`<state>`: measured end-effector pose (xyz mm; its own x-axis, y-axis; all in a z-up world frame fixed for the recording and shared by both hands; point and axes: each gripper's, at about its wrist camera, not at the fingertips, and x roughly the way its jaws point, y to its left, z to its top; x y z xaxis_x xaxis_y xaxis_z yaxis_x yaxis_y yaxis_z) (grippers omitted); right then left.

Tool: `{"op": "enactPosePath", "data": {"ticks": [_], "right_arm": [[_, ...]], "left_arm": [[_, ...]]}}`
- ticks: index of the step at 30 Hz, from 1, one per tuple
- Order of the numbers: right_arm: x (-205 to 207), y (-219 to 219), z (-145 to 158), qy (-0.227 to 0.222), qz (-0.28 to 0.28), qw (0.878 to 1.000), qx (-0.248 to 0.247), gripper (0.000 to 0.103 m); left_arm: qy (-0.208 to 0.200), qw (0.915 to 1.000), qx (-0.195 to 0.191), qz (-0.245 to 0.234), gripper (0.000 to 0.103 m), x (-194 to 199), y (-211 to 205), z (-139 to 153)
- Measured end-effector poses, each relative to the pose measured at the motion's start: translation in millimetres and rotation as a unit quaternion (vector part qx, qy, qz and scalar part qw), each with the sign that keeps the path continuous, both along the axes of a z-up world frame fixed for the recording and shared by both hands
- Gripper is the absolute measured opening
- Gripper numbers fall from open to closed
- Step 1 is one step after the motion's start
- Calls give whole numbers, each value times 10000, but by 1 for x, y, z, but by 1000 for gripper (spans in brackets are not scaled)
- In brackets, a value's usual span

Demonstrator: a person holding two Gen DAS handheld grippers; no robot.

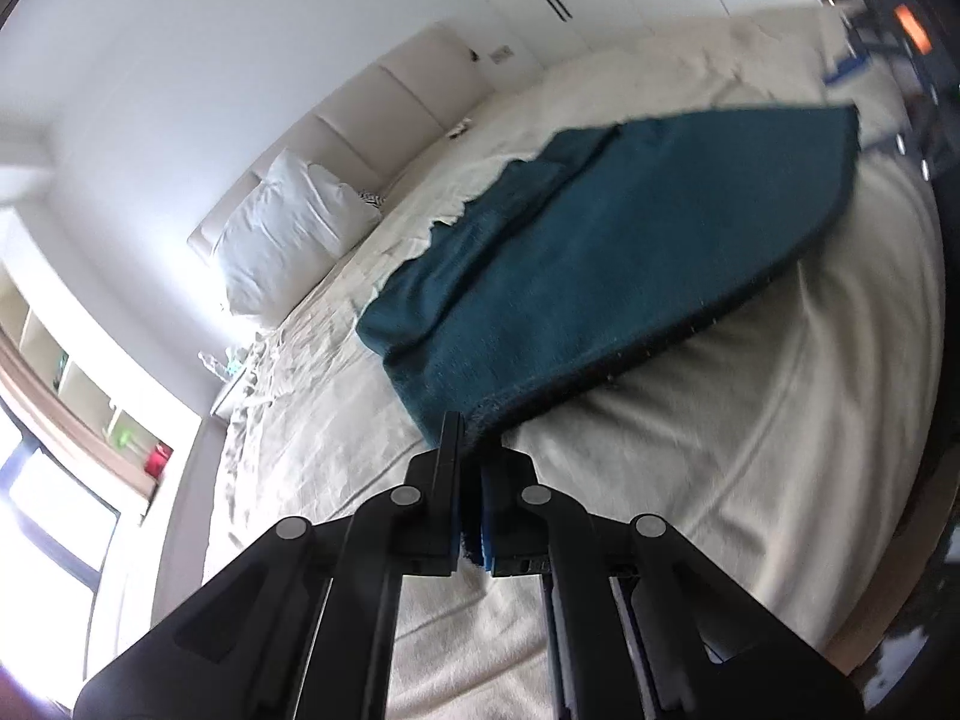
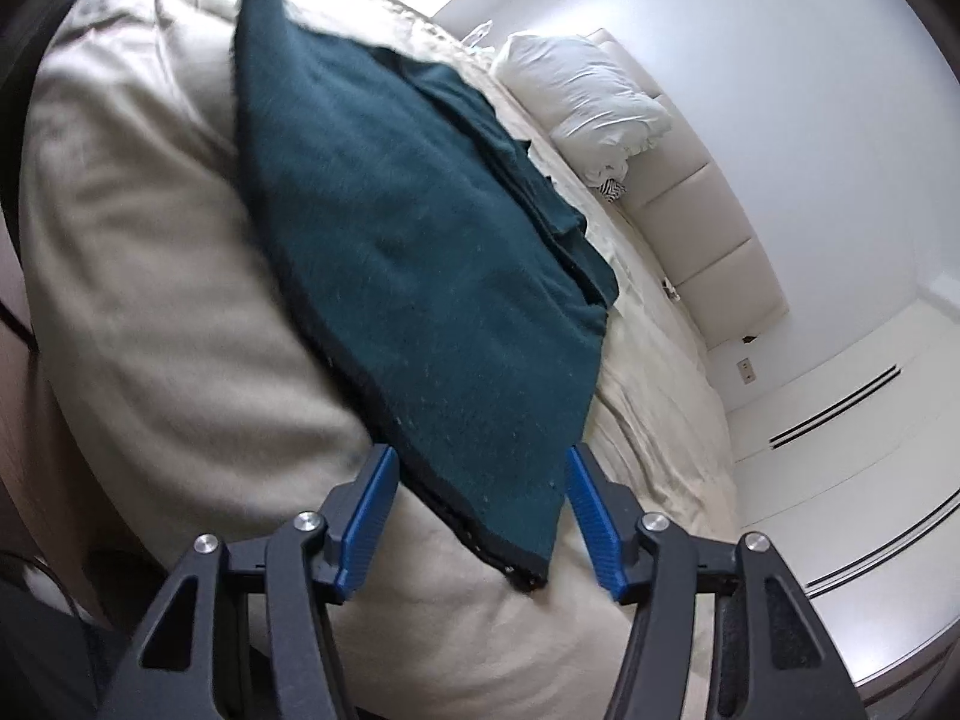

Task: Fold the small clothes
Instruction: 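Grasp the sweater hem edge with both grippers and lift it, then fold the lifted hem over toward the collar with both grippers, then open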

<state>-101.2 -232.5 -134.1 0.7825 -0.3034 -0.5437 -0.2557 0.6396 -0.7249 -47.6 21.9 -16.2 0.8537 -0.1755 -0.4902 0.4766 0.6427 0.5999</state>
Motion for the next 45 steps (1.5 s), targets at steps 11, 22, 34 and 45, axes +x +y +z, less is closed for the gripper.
{"op": "enactPosePath", "data": {"ticks": [11,22,34,45], "right_arm": [[0,19,-14,74,533,9962,-678,56],[-12,28,-15,78,637,9955,-699,48],[11,-12,-13,136,53,9975,-691,34],[26,-28,21,156,-62,9998,-123,5]], "left_arm": [[-76,9981,-596,134,3,17,-10,60],[-76,9965,-811,192,3,30,-14,85],[-156,9961,-851,158,3,26,-13,100],[200,9990,-351,200,3,9,0,52]]}}
